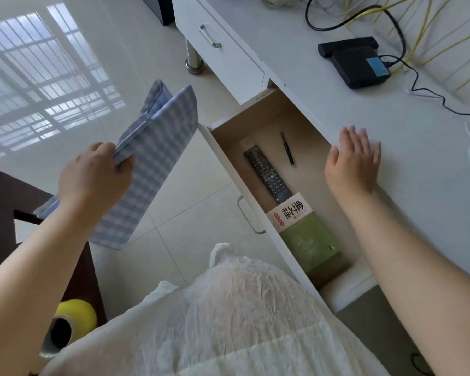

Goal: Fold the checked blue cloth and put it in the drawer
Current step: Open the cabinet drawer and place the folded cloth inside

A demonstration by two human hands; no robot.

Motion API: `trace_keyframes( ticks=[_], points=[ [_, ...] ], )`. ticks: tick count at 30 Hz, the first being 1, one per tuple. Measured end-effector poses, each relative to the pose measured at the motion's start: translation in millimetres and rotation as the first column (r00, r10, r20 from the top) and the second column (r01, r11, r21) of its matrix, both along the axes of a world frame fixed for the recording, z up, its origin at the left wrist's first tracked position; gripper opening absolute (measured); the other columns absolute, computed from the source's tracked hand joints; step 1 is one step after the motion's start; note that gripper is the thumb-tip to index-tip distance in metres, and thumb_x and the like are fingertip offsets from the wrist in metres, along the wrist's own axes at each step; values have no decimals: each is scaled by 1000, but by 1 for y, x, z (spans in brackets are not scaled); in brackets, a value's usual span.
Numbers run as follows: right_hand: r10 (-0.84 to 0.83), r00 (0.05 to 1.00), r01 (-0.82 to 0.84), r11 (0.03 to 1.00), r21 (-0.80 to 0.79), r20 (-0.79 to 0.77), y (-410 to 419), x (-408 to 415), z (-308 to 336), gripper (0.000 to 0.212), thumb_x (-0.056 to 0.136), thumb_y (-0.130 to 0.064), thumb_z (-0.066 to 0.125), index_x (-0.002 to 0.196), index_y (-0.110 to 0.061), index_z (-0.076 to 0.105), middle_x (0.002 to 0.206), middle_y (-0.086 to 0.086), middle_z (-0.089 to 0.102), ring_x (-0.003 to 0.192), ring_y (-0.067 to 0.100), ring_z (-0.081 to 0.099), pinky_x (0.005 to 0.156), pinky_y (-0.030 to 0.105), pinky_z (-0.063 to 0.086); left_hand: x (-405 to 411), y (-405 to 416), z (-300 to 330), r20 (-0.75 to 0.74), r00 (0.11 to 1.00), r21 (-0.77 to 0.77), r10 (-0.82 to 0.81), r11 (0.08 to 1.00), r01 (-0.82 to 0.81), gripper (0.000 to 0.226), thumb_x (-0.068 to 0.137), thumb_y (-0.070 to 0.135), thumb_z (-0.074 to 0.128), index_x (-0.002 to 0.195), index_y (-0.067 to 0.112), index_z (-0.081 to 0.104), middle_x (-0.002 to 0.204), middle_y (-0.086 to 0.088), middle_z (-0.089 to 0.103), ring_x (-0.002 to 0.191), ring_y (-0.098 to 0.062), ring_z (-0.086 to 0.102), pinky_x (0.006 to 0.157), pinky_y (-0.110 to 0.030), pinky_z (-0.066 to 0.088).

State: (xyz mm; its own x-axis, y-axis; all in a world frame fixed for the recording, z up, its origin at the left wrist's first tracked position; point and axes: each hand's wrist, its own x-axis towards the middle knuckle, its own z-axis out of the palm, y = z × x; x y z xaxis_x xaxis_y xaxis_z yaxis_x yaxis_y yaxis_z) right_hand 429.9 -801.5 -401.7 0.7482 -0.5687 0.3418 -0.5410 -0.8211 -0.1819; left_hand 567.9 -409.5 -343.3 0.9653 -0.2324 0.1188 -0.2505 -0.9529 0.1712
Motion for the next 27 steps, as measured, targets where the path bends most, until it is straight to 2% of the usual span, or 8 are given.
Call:
trace_keyframes(
  ticks=[2,6,10,15,19,24,26,27],
  points=[
    [14,993,-1,993,114,-114,-9,5,2,54,89,-19,30,141,-6,40,151,14,36,142,31,28,115,41,16,1,-1,11,-30,999,1,37,999,-37,36,93,35,43,77,4,49,72,-12,48,64,-33,45,57,-37,35],
    [59,990,-36,984,175,-128,-14,5,9,62,83,-19,25,140,-4,42,150,15,36,142,31,28,117,38,17,1,-18,50,-132,988,-145,75,985,-94,35,89,39,49,70,10,50,64,-13,51,66,-35,51,59,-38,42],
    [51,990,-18,970,241,-133,-15,6,17,64,81,-20,24,141,-6,43,151,12,35,143,27,27,117,34,17,-7,-58,75,-303,953,-355,-11,929,-103,32,89,36,57,86,5,61,81,-18,63,77,-29,59,70,-38,45],
    [106,988,-70,957,283,-116,-22,-2,19,52,90,-5,34,141,-7,42,152,9,35,143,23,26,117,30,16,-30,-142,43,-572,814,-480,-103,847,-230,31,91,28,59,68,9,53,63,-6,53,56,-18,48,52,-24,41],
    [154,986,-132,950,282,-58,-27,-8,18,63,78,-12,26,137,-4,48,147,12,41,140,27,34,117,34,22,-64,-207,-9,-706,694,-546,-139,731,-409,20,88,29,59,83,10,60,88,-11,66,85,-27,65,80,-37,54],
    [172,983,-152,958,244,-63,-29,-8,11,67,75,-21,24,131,1,53,141,19,48,134,34,42,113,40,29,-108,-284,-39,-855,486,-502,-180,521,-691,24,90,30,58,105,11,60,102,-6,66,90,-26,65,81,-35,54],
    [188,979,-163,954,250,-78,-30,-9,9,69,74,-23,22,131,2,52,140,20,48,133,35,43,113,41,30,-121,-295,-48,-858,484,-470,-175,648,-599,31,91,26,57,117,8,54,109,-7,59,101,-27,59,81,-32,48],
    [198,977,-172,952,254,-84,-32,-9,9,70,74,-24,21,132,2,51,141,19,47,134,34,41,113,40,29,-122,-295,-54,-820,556,-452,-136,751,-482,40,91,27,56,126,9,48,120,-9,55,116,-29,52,89,-34,45]
  ],
)
